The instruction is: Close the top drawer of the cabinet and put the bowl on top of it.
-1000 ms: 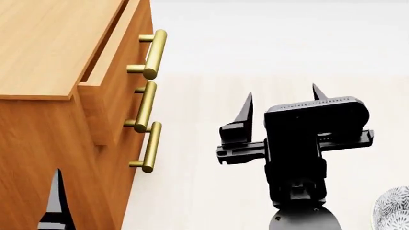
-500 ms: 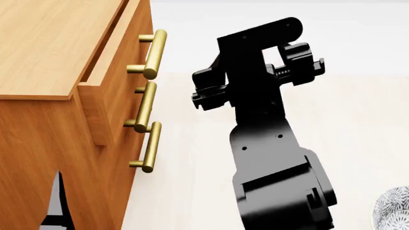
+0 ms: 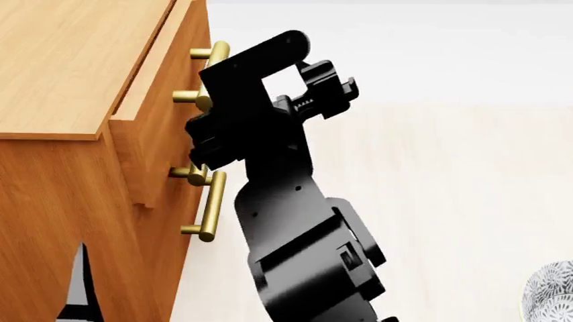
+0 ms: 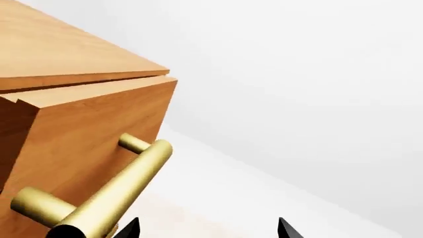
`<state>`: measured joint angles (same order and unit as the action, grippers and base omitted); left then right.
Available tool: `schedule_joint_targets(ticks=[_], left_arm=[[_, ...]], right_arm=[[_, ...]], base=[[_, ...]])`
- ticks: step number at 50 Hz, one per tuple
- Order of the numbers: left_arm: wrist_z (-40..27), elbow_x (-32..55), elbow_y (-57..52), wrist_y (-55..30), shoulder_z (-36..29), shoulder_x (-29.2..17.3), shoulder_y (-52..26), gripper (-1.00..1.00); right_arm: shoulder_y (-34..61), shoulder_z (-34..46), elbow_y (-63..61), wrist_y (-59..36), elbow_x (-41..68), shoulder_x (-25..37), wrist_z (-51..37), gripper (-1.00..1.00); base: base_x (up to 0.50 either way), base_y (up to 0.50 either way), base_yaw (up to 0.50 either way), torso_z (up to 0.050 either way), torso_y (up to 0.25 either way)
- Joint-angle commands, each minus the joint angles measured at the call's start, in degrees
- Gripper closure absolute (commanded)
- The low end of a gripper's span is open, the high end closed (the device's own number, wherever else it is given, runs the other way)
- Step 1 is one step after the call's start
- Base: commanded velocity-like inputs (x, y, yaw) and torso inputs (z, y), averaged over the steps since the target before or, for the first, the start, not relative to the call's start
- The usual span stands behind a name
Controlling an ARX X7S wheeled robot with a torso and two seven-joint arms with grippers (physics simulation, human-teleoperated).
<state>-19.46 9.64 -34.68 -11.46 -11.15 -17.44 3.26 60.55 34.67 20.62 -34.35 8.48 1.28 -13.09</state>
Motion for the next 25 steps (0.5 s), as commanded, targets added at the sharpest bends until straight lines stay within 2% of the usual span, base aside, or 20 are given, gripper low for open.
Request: schedule_joint_targets(ticks=[1,25], left_arm=[[-0.3,0.3,-0.1,0.4,0.1,-0.5,0.4,-1.0],[-0.7,1.1,0.1,0.7,0.3,-1.0,0.6,-1.0]], right_arm=[[0.4,7.6,2.0,2.7,6.4,-0.7,-2.9,-1.0],[0.6,14.4,-2.2,2.6,12.2,-0.2,-6.4,-1.0]], base=[[0.0,0.0,0.0,0.0,0.0],[0.0,0.0,0.0,0.0,0.0]])
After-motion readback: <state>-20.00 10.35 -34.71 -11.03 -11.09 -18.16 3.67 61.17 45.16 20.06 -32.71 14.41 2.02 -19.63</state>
